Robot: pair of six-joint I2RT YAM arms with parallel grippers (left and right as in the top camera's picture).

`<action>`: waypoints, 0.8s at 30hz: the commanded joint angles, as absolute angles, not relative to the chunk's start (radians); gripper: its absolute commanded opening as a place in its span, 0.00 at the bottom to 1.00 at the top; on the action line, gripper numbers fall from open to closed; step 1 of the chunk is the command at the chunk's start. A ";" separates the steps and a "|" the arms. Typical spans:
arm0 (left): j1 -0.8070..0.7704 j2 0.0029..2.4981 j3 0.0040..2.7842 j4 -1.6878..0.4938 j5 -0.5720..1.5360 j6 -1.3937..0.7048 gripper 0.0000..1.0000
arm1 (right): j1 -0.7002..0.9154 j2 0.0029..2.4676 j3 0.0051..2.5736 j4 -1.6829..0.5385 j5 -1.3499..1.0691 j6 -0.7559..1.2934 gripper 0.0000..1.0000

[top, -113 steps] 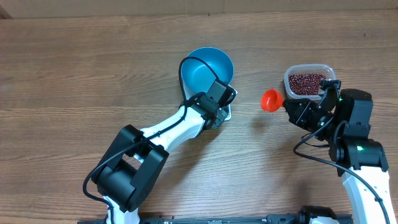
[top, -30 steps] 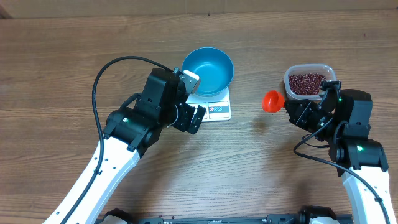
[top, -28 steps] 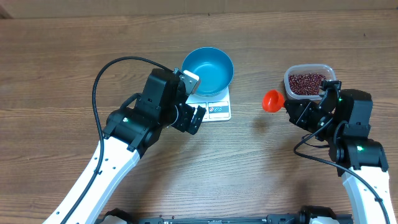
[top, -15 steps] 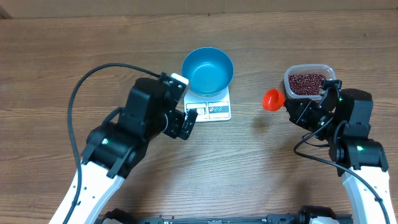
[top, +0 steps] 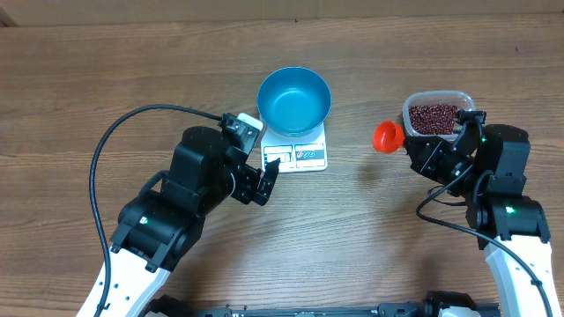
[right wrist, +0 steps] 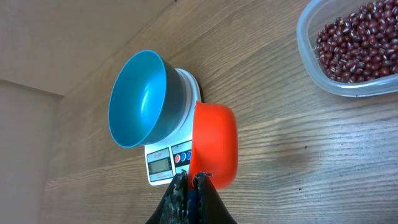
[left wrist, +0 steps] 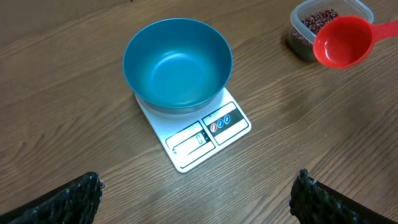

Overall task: Scoop item into bowl and weigh 150g on scale
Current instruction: 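Lift the left gripper back from the scale and hold it open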

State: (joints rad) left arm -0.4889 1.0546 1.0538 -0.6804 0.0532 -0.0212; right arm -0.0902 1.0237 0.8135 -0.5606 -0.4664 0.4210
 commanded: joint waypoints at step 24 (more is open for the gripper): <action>-0.484 1.034 1.031 -0.658 0.068 -0.033 1.00 | -0.094 1.010 0.845 -0.552 -0.445 0.413 0.04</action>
